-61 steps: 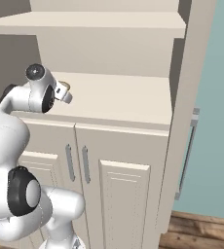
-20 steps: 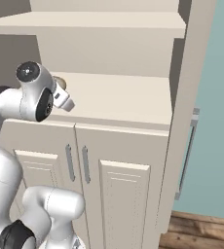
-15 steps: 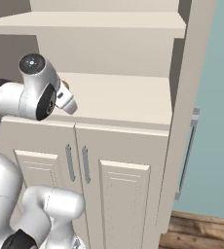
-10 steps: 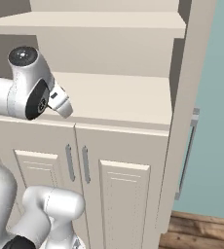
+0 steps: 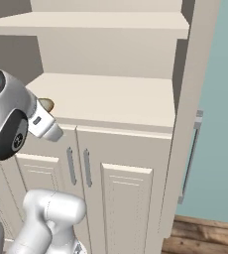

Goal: Take the smaller bowl and place it next to the appetizer plate on the dining counter , and place the larger bowl next to the plate with cooked food.

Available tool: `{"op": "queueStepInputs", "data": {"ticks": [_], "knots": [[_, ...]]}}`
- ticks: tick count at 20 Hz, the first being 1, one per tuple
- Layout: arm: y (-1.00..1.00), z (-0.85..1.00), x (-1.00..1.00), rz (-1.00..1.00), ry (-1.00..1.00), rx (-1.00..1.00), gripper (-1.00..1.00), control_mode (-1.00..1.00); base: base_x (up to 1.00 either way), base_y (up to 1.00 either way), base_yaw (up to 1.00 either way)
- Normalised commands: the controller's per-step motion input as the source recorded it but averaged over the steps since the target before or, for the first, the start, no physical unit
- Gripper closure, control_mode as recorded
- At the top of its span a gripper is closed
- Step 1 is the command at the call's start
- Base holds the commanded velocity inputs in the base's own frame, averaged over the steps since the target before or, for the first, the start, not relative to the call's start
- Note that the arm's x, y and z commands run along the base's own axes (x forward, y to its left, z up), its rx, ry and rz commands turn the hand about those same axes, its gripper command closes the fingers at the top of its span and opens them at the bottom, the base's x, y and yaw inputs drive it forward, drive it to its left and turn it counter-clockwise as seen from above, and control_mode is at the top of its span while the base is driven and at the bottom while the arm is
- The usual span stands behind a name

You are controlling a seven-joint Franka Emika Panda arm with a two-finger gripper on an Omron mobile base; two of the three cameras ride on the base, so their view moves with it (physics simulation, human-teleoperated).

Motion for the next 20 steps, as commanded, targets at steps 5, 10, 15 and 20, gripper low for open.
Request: {"op": "queueStepInputs", "data": {"ticks": [5, 10, 15, 20], "knots": [[-0.12, 0.22, -0.64, -0.01, 0.08, 0.0, 1.0, -1.0, 0.0, 0.0, 0.0], [0.0, 0.34, -0.41, 0.0, 0.16, 0.0, 1.0, -1.0, 0.0, 0.0, 0.0], [-0.13, 0.01, -0.41, 0.0, 0.02, 0.0, 1.0, -1.0, 0.0, 0.0, 0.0], [-0.27, -0.29, -0.49, 0.0, -0.1, 0.0, 1.0, -1.0, 0.0, 0.0, 0.0]]}}
